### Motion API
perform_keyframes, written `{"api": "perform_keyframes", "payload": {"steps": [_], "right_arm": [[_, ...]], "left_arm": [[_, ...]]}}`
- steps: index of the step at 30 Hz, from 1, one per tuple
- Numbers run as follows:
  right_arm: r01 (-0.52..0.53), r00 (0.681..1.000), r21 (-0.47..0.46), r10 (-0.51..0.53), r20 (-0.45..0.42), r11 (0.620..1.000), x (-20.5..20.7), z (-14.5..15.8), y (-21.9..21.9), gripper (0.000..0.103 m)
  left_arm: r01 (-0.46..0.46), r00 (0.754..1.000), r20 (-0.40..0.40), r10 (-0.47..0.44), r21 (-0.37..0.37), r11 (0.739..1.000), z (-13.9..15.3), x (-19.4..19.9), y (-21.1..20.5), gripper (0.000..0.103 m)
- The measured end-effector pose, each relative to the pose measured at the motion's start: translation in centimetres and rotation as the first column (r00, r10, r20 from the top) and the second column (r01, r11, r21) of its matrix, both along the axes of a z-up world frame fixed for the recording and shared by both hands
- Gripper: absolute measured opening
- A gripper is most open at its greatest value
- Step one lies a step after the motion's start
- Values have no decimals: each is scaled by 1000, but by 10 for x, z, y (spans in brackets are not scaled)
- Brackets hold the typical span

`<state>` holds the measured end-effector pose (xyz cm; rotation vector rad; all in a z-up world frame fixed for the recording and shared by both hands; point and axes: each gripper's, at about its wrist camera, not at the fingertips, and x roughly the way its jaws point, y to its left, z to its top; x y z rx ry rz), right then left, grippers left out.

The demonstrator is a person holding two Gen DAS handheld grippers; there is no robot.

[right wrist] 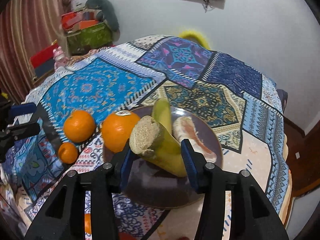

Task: Organize fruits
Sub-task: 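Lower the yellow cylinders onto the plate and open both tools, then grasp the red tomato with the right tool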

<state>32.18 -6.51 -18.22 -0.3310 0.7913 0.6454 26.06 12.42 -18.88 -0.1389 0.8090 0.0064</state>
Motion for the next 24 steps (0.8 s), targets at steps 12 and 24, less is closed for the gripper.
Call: {"api": "perform_keyframes", "payload": {"steps": [12,24], "right_arm": [[-1,999,-1,1,-49,1000,-36,3,-3,57],[112,992,54,-108,-72,992,-87,11,-50,63]], "left_arm": [[13,1000,26,-13,12,1000,17,-23,-7,64],[51,998,30,-51,20,999,24,-61,-24,66]]}}
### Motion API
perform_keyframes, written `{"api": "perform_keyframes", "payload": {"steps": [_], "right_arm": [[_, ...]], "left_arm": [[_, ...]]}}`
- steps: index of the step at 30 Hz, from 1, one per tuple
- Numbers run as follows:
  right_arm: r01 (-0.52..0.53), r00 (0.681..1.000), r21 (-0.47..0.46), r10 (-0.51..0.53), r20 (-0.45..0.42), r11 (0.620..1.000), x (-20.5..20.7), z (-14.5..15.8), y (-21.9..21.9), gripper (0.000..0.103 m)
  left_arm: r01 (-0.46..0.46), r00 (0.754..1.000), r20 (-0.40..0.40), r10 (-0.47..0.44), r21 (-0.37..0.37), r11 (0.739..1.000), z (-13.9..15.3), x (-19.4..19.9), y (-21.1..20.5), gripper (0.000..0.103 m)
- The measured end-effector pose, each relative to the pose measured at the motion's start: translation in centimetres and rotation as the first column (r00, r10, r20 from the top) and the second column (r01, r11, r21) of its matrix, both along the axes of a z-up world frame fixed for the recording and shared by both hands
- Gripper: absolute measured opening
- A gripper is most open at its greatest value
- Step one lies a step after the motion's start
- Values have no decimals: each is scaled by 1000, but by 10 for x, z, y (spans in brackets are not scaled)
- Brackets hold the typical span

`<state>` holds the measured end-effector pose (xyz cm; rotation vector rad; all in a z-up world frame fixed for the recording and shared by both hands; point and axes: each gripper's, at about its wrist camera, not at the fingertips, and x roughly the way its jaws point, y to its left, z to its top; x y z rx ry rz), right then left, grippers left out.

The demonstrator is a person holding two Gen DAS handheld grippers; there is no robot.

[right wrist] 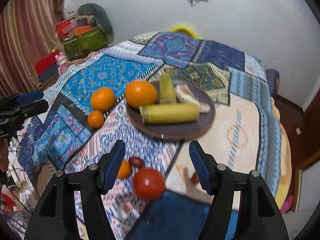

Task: Organize fruits
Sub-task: 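Grasp the red tomato with the right tool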

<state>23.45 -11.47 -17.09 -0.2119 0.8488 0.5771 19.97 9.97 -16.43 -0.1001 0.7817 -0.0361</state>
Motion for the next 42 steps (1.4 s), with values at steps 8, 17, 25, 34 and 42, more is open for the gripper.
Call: {"api": "perform_keyframes", "payload": {"steps": [8,17,25,34,42], "right_arm": [[35,994,-10,-36,-99,999,-12,-37,-8,63],[35,985,-2,-35,-171,999,-7,-61,-3,57],[45,984,37,-38,-176,998,-7,-57,-10,45],[101,988,94,-89,-123,990,13,-33,-30,45],[132,988,94,-124,-90,987,34,-29,-38,45]], "left_arm": [[3,999,-53,-3,-9,1000,-19,-6,1,67],[0,993,-116,-3,-27,1000,-48,4,7,67],[-7,992,-126,3,-35,999,-56,33,16,70],[-30,989,-146,25,-36,999,-68,92,25,71],[-35,982,-184,27,-40,999,-94,131,31,71]]}}
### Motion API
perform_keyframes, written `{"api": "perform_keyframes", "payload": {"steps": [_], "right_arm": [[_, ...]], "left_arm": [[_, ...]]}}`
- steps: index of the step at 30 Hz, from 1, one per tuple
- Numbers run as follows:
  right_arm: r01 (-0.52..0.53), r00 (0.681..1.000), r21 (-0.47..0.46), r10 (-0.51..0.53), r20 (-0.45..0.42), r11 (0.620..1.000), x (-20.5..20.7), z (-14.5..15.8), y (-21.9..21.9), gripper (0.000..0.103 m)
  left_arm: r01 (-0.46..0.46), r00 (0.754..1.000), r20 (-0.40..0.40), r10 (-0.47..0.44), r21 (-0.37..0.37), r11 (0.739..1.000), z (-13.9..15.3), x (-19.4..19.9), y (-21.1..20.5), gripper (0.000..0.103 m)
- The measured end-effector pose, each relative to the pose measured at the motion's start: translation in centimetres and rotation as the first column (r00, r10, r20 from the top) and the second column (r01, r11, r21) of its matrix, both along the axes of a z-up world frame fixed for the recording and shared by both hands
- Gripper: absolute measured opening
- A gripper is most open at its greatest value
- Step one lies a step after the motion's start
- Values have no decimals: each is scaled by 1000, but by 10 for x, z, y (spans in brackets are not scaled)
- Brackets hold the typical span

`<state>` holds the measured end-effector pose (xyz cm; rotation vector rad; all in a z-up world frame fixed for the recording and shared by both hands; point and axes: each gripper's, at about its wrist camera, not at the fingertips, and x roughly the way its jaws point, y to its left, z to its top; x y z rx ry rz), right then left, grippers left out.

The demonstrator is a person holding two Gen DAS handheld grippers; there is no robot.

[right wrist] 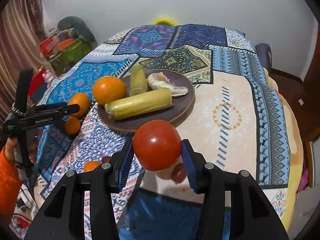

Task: Organize fruits
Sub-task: 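Grasp the large orange with the left tool while the right tool lifts the tomato, then place the tomato on the plate with the right tool while the left tool places the orange there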

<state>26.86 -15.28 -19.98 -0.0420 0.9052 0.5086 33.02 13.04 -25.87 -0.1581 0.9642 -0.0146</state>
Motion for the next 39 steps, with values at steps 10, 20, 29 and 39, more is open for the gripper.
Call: {"api": "perform_keyframes", "payload": {"steps": [10,20,29,39], "right_arm": [[5,1000,-9,-5,-12,1000,14,-11,-4,45],[14,999,7,-14,31,1000,15,9,-10,45],[33,995,11,-33,96,999,24,32,-16,45],[33,990,5,-34,139,999,39,36,-15,45]], "left_arm": [[8,1000,1,-8,19,1000,-3,3,-4,64],[47,996,74,-48,17,999,36,-13,-19,64],[120,977,173,-124,32,992,80,-5,-55,64],[220,961,164,-224,39,975,74,23,-109,64]]}}
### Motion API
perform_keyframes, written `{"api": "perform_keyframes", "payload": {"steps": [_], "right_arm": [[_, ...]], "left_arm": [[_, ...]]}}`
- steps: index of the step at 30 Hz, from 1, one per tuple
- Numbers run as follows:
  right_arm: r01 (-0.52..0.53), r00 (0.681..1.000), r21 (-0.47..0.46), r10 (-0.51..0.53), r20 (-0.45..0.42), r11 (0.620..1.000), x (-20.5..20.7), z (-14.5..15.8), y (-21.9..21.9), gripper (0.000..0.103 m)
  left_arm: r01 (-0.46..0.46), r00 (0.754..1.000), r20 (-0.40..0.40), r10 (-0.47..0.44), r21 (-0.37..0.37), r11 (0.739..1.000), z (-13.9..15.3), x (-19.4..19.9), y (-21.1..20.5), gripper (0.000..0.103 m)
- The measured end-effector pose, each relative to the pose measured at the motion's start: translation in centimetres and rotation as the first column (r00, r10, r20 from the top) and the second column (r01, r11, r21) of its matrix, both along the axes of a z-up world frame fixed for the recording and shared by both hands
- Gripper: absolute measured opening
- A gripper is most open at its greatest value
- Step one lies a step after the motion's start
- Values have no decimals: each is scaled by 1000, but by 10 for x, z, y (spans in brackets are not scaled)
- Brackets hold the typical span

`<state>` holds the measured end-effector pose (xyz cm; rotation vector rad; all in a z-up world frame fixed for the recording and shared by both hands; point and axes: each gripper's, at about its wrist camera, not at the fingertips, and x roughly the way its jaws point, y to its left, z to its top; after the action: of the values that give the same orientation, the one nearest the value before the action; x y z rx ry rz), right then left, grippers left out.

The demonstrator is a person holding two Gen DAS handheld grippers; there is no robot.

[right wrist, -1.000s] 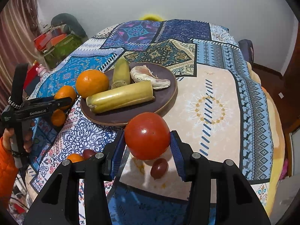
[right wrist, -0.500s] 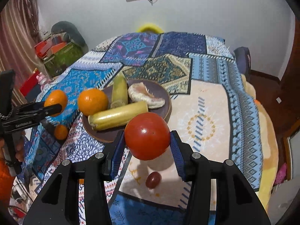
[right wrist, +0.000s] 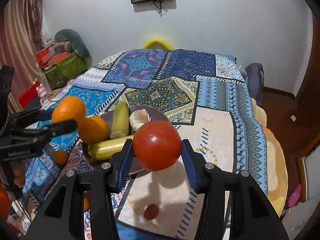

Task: Organize fruits
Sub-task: 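Place the tomato on the plate with the right tool while the left tool places the orange there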

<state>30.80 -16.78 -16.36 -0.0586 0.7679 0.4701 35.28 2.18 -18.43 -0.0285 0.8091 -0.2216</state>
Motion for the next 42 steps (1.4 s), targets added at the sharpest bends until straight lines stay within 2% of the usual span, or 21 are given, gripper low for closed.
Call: {"api": "perform_keyframes", "payload": {"steps": [7,13,16,23,31,36,42], "right_arm": [[-2,1000,5,3,-25,1000,15,-15,0,45],[-6,996,41,9,-88,999,41,-31,4,45],[-11,993,56,17,-114,998,49,-39,7,45],[-34,990,47,40,-139,998,53,-49,13,45],[-35,990,37,40,-134,999,54,-49,13,46],[-37,994,32,40,-99,999,48,-40,13,58],[-36,998,-13,35,-61,999,40,-36,11,58]], "left_arm": [[35,999,-30,-34,4,999,-17,22,-22,64],[28,998,-54,-27,19,999,-34,37,-29,64],[23,999,-50,-22,33,999,-36,39,-31,64],[1,999,-38,-1,13,1000,-38,44,-28,64],[10,999,-35,-9,14,1000,-36,40,-30,64],[7,999,-39,-8,-6,1000,-34,36,-28,65],[-5,1000,-8,5,0,1000,-22,26,-26,65]]}}
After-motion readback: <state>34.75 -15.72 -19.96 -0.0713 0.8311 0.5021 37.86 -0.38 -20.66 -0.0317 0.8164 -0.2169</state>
